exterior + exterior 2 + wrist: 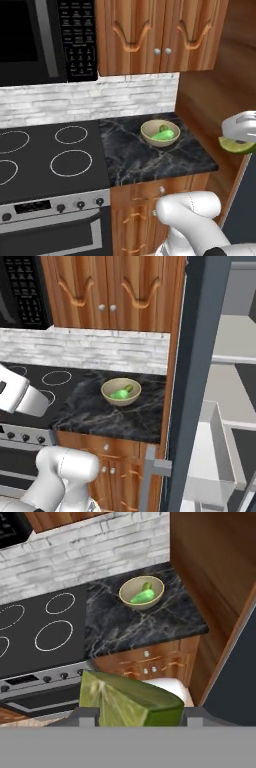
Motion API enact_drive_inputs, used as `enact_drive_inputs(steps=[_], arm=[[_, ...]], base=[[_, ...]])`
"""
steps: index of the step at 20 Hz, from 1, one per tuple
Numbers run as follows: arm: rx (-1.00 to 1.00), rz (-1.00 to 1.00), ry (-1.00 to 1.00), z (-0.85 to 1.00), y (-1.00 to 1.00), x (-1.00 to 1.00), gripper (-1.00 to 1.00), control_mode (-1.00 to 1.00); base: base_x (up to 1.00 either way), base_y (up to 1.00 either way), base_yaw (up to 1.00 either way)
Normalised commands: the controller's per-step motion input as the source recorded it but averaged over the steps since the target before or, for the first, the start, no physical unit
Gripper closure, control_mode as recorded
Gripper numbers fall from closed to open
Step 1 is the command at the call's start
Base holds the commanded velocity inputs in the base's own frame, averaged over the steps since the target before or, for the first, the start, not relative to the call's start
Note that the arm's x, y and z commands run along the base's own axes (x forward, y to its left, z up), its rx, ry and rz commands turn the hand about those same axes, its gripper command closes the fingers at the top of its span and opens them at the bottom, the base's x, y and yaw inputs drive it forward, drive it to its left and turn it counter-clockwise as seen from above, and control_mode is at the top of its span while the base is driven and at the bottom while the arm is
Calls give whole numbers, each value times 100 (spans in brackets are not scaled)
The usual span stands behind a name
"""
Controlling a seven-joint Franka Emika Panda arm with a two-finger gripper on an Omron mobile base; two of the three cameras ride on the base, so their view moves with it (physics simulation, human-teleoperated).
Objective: Take the mango, corn, and lemon wedge from the freezer and place them in the bowl on the counter.
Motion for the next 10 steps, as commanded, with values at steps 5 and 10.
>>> enact_drive_inputs(steps=[5, 10], arm=[[0, 0, 0, 0, 0, 0, 100, 100], [0, 0, 0, 0, 0, 0, 100, 100]], base=[[53, -27, 0], [54, -31, 0]])
